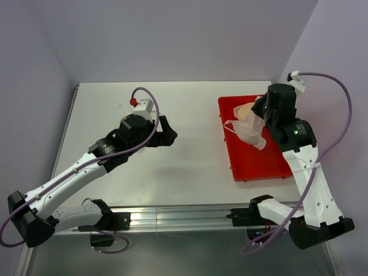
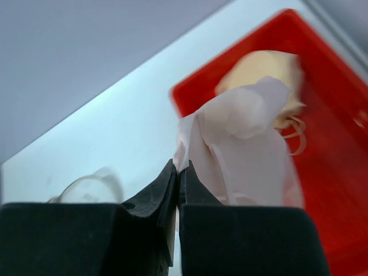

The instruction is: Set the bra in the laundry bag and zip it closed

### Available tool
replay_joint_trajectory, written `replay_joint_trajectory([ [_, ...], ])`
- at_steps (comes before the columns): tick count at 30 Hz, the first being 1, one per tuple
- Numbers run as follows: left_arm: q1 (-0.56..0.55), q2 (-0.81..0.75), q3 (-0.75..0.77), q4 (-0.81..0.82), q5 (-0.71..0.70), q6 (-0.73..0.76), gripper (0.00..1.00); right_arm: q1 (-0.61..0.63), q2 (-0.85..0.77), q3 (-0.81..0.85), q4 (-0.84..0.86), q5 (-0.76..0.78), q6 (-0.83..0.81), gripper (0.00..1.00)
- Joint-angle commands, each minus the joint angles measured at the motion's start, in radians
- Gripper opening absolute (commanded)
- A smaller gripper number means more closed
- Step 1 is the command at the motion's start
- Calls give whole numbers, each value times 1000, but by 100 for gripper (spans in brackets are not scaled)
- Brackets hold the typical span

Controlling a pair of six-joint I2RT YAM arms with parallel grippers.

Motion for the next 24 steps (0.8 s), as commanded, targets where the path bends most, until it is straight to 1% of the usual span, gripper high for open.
replay_joint_trajectory([
  [1, -1, -5, 65, -17, -53, -11, 99, 153, 51, 140, -92, 60, -19, 0],
  [3, 11, -10, 77, -34, -75, -22, 99, 220, 79, 219, -99, 81, -19, 0],
  [4, 19, -11, 79, -51, -78, -30, 99, 285, 111, 240, -102, 95, -19, 0],
  [7, 72, -25, 93, -82, -55, -34, 98, 381, 191, 308, -91, 118, -14, 0],
  [8, 112, -34, 93, -87, -44, -37, 98, 402, 217, 334, -87, 117, -14, 0],
  [10, 156, -69, 85, -90, 8, -41, 98, 450, 284, 358, -70, 129, -14, 0],
  [11, 201, -85, 77, -93, 23, -42, 98, 487, 310, 375, -65, 132, -16, 0],
  [13, 230, -124, 74, -106, 36, -41, 98, 521, 360, 369, -31, 129, -28, 0],
  [14, 247, -137, 74, -126, 34, -41, 98, 548, 367, 327, -9, 115, -37, 0],
  [15, 253, -148, 74, -134, 33, -39, 98, 562, 367, 285, 65, 100, -65, 0],
  [16, 258, -167, 73, -143, 25, -41, 98, 573, 364, 244, 97, 70, -78, 0],
  [17, 262, -178, 67, -154, 22, -41, 98, 584, 357, 140, 137, 54, -97, 0],
  [19, 264, -210, 53, -163, 19, -44, 98, 623, 329, 29, 229, 59, -141, 0],
  [20, 266, -220, 33, -162, 22, -47, 98, 634, 318, -82, 260, 62, -149, 0],
  [21, 266, -226, 22, -159, 28, -51, 98, 663, 292, -147, 336, 62, -169, 0],
  [22, 266, -237, 10, -156, 36, -60, 98, 680, 280, -202, 367, 66, -172, 0],
  [23, 266, -241, -16, -150, 52, -65, 98, 698, 266, -297, 396, 81, -172, 0],
  [24, 266, -244, -30, -137, 60, -68, 98, 720, 257, -334, 415, 91, -166, 0],
])
